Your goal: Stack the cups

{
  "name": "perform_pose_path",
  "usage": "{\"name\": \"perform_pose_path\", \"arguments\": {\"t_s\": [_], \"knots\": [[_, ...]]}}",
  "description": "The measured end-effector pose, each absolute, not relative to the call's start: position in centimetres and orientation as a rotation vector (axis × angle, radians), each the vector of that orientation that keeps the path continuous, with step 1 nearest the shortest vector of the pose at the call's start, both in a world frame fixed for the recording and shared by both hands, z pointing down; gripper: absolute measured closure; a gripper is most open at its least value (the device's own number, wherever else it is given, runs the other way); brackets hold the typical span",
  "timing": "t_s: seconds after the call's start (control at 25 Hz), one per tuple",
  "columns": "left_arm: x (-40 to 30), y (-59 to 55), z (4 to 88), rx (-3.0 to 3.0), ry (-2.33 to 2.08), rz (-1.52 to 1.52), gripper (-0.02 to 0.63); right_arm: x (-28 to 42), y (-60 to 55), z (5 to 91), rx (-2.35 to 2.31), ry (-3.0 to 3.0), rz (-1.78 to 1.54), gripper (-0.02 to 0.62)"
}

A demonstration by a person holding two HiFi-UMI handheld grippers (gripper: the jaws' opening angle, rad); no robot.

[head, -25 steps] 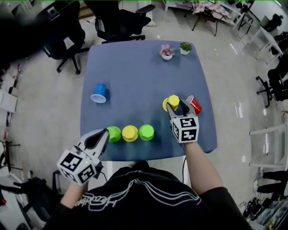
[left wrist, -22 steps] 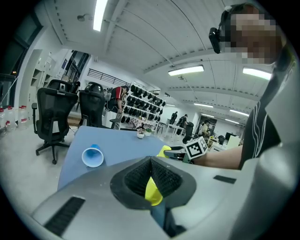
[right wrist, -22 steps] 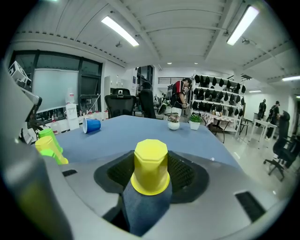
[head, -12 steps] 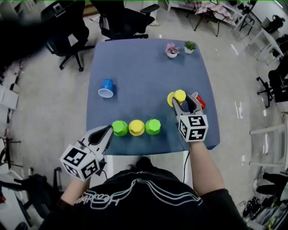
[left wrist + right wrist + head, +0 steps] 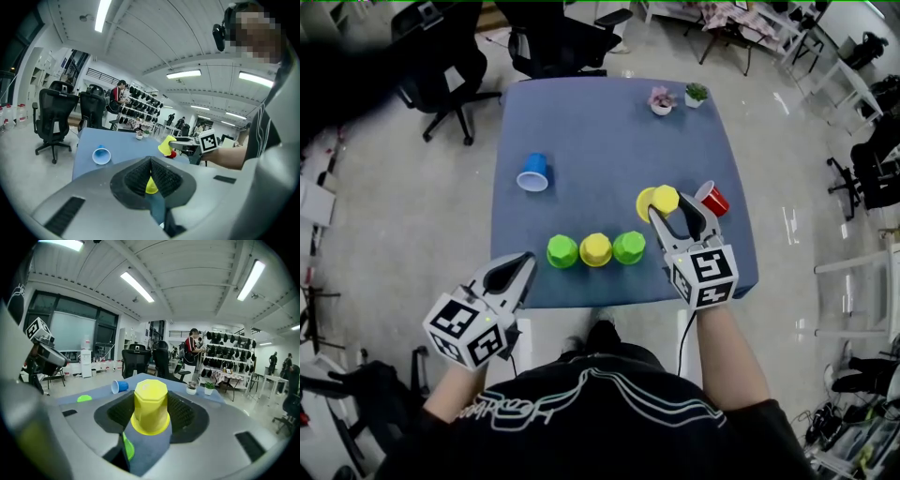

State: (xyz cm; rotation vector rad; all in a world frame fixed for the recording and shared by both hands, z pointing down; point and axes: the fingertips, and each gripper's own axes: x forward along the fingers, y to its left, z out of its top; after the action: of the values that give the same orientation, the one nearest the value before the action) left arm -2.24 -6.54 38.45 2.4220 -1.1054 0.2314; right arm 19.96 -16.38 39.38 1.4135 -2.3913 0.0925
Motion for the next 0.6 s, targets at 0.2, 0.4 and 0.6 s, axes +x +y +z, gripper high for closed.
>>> {"name": "perform_pose_path", "arguments": {"t_s": [0.2, 0.4, 0.6], "knots": [[-3.2, -4.7, 37.9, 2.439, -1.083, 0.218, 0.581, 17.3, -13.9, 38.0, 1.357, -2.443, 0.085, 0.362], [-5.0, -3.5, 38.1, 2.426, -1.091, 0.206, 0.581, 14.6, -12.0, 38.6, 1.297, -2.461, 0.102, 0.362], [-5.8, -2.7, 38.3, 2.422, -1.095, 0.201, 0.581, 13.1, -10.6, 39.6, 1.255, -2.459, 0.126, 0.362]]}}
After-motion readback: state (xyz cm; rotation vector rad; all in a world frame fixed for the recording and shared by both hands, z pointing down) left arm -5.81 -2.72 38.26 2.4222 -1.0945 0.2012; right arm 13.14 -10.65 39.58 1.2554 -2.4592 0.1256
